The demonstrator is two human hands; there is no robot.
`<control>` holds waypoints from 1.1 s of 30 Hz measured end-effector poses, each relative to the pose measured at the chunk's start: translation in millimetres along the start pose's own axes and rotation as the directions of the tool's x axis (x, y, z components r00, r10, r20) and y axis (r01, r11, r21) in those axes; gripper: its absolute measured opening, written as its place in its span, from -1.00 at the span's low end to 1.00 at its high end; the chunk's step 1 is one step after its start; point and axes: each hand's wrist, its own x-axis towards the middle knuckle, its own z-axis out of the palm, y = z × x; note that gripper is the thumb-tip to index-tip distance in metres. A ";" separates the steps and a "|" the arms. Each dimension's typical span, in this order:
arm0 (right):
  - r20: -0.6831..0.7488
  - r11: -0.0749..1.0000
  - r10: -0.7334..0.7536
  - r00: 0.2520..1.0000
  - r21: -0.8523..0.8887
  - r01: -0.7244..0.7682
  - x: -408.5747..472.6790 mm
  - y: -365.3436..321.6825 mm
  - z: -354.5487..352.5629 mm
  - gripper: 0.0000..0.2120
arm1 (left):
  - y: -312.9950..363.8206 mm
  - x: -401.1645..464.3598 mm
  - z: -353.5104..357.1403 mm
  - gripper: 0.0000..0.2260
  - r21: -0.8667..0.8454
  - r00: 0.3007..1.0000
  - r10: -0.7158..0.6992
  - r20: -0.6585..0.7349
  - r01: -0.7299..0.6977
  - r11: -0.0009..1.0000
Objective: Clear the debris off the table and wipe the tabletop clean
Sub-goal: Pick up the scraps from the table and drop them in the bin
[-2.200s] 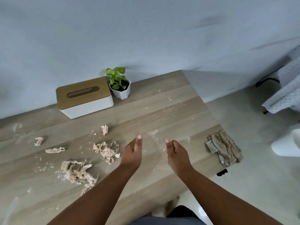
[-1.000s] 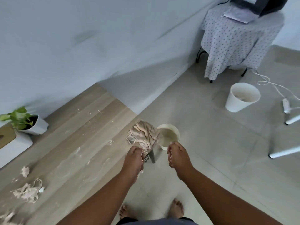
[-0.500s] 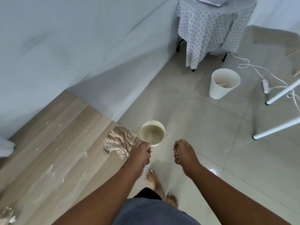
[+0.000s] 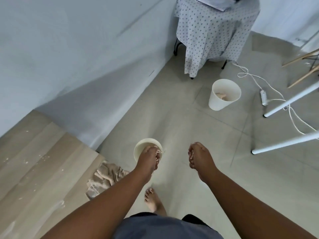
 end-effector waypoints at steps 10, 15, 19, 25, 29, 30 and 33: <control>0.180 0.983 0.055 0.982 -0.185 -0.021 43.4 -17.1 43.3 -0.72 | 13.4 37.7 -21.4 -0.84 -0.064 0.980 -0.136 -0.144 0.128 0.990; 0.290 0.946 0.100 0.952 -0.324 0.000 82.9 -24.6 59.7 -0.77 | 13.8 51.3 -22.4 -0.88 -0.192 0.951 -0.133 -0.278 0.081 0.978; 0.377 0.920 0.197 0.905 -0.390 -0.038 114.2 -24.3 70.7 -0.79 | 2.7 55.9 -16.7 -0.88 -0.281 0.898 -0.208 -0.387 0.101 0.955; 0.453 0.836 0.307 0.837 -0.549 -0.010 165.4 -17.4 82.8 -0.79 | -3.1 85.5 2.9 -0.81 -0.405 0.853 -0.297 -0.429 0.112 0.908; 0.412 0.802 0.357 0.838 -0.595 -0.049 195.2 -6.0 92.4 -0.83 | -18.7 113.1 15.9 -0.88 -0.453 0.863 -0.292 -0.413 0.084 0.888; 0.402 0.793 0.365 0.840 -0.606 -0.055 202.3 -1.7 94.6 -0.82 | -23.6 120.4 17.9 -0.87 -0.455 0.858 -0.312 -0.409 0.105 0.884; 0.396 0.781 0.360 0.845 -0.623 -0.041 224.0 15.3 100.0 -0.82 | -37.6 146.8 21.9 -0.85 -0.490 0.838 -0.394 -0.377 0.180 0.853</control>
